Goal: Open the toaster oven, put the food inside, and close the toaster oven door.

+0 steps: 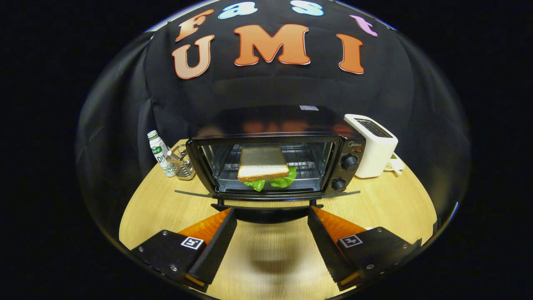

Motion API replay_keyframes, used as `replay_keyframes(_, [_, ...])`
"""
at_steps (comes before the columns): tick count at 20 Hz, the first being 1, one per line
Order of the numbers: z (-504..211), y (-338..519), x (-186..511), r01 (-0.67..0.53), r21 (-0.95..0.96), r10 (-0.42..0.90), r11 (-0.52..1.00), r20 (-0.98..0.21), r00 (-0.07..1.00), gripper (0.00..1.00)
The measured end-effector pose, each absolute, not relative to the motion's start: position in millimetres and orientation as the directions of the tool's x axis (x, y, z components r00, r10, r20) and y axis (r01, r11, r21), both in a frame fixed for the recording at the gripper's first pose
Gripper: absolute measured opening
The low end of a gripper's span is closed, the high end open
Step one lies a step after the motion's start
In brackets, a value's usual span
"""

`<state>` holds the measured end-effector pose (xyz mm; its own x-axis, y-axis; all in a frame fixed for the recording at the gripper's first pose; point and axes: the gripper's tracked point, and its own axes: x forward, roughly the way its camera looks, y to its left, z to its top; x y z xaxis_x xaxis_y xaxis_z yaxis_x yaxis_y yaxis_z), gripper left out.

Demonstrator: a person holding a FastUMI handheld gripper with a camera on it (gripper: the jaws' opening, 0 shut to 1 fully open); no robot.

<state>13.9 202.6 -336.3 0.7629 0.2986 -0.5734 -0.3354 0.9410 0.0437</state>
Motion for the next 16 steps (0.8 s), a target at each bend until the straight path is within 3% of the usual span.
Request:
replay_keyframes(8, [-321,232,80,-0.341,0.055,0.316,0.938,-0.533,0.785,1.0])
replay_keyframes(16, [-324,245,73,-0.368,0.089,0.353,0.925,-0.557,0.752,1.0])
